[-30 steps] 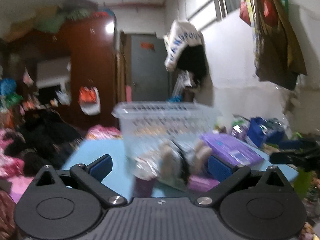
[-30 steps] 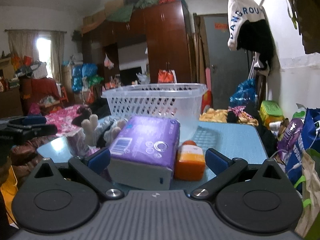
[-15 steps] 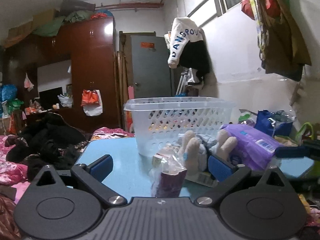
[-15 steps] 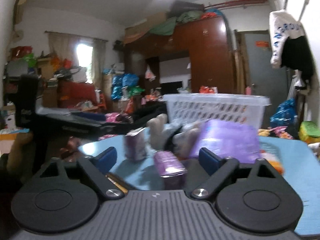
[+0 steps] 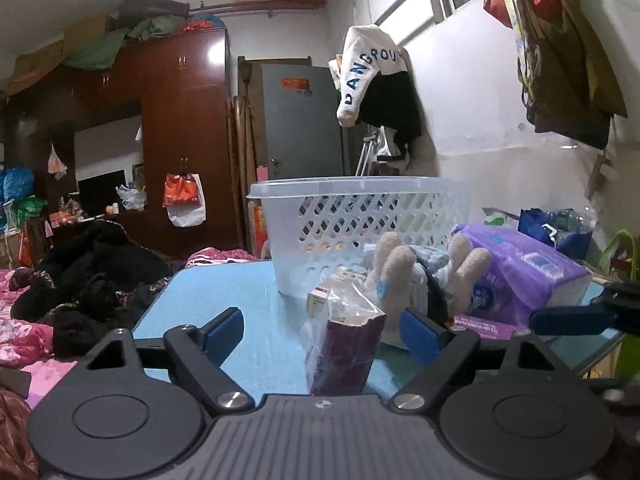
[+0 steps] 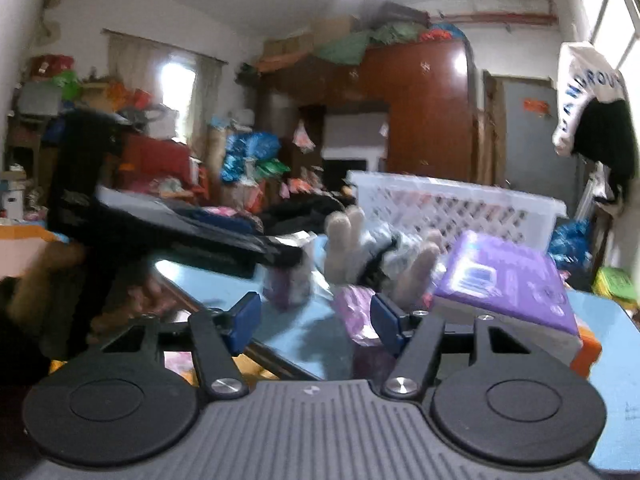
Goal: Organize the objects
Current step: 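Grasp the dark purple carton with the left gripper while the right grasps the pink box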
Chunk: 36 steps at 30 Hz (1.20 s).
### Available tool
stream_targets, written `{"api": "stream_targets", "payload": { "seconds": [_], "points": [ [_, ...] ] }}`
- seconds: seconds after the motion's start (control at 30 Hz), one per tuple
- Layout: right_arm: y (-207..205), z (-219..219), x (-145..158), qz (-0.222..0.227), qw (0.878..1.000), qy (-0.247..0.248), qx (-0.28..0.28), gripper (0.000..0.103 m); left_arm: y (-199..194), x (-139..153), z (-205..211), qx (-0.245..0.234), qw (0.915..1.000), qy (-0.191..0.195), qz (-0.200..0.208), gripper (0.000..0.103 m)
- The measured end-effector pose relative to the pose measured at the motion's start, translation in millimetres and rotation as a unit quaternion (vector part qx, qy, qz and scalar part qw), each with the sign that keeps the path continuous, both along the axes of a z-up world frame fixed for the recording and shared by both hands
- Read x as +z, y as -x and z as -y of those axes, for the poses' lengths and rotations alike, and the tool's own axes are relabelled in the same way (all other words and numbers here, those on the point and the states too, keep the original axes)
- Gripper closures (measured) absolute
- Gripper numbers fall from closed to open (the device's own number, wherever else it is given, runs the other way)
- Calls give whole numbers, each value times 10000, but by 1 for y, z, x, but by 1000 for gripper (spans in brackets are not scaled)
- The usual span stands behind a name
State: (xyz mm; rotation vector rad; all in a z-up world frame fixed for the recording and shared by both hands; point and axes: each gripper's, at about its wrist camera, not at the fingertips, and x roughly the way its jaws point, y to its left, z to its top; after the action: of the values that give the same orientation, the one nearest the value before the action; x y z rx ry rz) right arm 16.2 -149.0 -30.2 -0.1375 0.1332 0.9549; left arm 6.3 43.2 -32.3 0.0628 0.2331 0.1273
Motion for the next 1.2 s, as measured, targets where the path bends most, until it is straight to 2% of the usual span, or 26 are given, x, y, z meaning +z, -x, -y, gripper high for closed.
{"api": "stream_targets", "payload": {
  "seconds": [0.13,0.2,0.27,0.3,0.37,0.43,0.57,0.6,0.77,0.93,1.07,1.2],
  "points": [
    [-12,4,-1,-41,9997,-48,-220,41,-5,-5,2,-44,9999,-81,-69,15],
    [-11,2,-2,52,9995,57,-294,40,-9,-9,4,-69,9998,-119,-155,15],
    [-12,0,-5,-41,9994,184,-289,40,-13,-13,5,-67,9996,-160,-226,16],
    [-14,-3,-6,-93,9993,213,-279,40,-14,-14,6,-56,9995,-172,-256,20],
    [-16,-2,-7,-97,9993,155,-312,48,-15,-16,5,-33,9995,-152,-279,25],
    [-17,-1,-7,-134,9994,118,-283,48,-16,-17,3,-34,9996,-100,-278,40],
    [-16,-2,-8,-65,9994,155,-301,51,-21,-22,2,-49,9993,-74,-358,52],
    [-16,-2,-8,-45,9994,152,-300,52,-21,-23,1,-38,9994,-39,-333,62],
    [-13,7,0,-30,9999,-82,-118,55,-13,-19,-1,-81,9999,87,-113,63],
    [-11,28,23,-86,9982,-574,151,55,3,-3,2,-111,9995,32,302,63],
    [-24,37,55,-25,9972,-747,89,55,3,20,1,-102,9985,69,535,63],
    [-61,38,100,96,9967,-769,-220,55,-18,62,-1,-216,9971,38,727,63]
  ]
}}
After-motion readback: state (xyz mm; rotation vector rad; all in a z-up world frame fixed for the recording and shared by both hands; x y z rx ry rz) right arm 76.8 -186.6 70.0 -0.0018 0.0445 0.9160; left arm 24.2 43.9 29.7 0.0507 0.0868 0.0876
